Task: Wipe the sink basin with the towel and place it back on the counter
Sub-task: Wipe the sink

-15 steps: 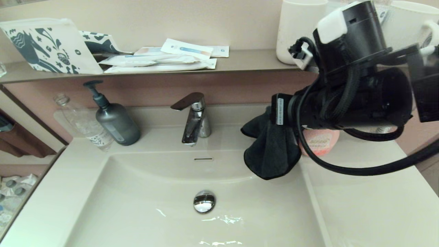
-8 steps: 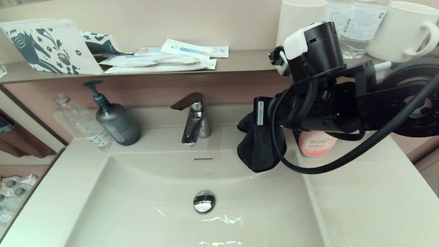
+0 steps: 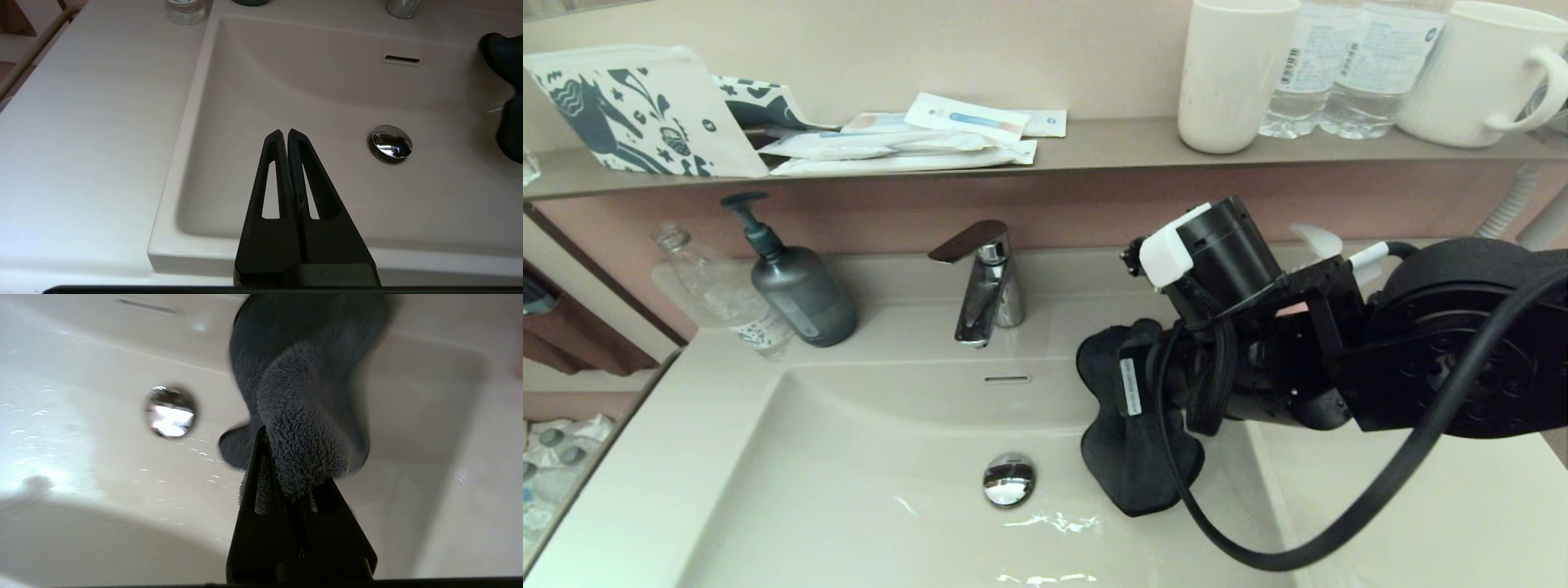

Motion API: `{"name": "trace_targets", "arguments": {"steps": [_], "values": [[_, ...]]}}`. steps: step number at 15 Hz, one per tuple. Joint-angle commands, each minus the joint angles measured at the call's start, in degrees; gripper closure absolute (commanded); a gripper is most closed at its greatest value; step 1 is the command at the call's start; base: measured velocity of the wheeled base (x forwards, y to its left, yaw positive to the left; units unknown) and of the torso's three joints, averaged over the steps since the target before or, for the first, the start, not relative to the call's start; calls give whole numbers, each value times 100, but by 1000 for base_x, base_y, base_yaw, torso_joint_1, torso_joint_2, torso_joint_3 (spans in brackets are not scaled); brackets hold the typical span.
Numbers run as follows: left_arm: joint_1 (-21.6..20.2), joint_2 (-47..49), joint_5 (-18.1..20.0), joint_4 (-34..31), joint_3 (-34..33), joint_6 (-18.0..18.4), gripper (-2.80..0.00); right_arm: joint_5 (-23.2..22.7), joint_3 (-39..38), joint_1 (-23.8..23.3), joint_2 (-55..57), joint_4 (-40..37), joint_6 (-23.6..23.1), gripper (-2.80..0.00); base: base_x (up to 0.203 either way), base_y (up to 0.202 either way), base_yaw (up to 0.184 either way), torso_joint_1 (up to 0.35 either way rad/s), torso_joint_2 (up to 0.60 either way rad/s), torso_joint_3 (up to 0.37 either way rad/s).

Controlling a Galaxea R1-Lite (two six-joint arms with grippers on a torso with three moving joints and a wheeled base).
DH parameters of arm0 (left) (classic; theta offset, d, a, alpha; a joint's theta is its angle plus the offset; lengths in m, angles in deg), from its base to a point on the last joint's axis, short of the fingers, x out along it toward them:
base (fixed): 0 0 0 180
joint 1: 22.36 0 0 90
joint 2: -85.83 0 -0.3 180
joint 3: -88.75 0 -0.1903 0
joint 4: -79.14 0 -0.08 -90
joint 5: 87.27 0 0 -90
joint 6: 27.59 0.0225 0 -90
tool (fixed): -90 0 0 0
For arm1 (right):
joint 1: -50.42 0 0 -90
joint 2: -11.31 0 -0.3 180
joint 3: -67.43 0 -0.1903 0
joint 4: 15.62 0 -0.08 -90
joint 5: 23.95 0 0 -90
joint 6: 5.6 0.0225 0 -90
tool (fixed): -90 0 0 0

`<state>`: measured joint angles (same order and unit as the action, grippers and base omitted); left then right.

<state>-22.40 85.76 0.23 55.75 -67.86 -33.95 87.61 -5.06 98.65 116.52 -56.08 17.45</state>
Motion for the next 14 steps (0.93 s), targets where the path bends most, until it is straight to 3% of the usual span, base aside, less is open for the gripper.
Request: {"name": "trace_targets", "arguments": {"steps": [1, 5, 11, 14], "values": [[4, 7, -5, -6, -2, -5, 0, 67, -324, 38, -264, 24, 0, 0, 0, 0, 0, 0, 0, 0], [4, 7, -5, -6, -2, -5, 0, 135, -596, 51, -174, 16, -2, 0, 0, 0, 0, 0, 0, 0], [4, 7, -5, -6, -2, -5, 0, 759, -662, 30, 770, 342, 10, 0, 0, 0, 0, 0, 0, 0], [4, 7, -5, -6, -2, -5, 0, 1338, -644, -228, 1080, 150, -147, 0, 0, 0, 0, 0, 0, 0]]}}
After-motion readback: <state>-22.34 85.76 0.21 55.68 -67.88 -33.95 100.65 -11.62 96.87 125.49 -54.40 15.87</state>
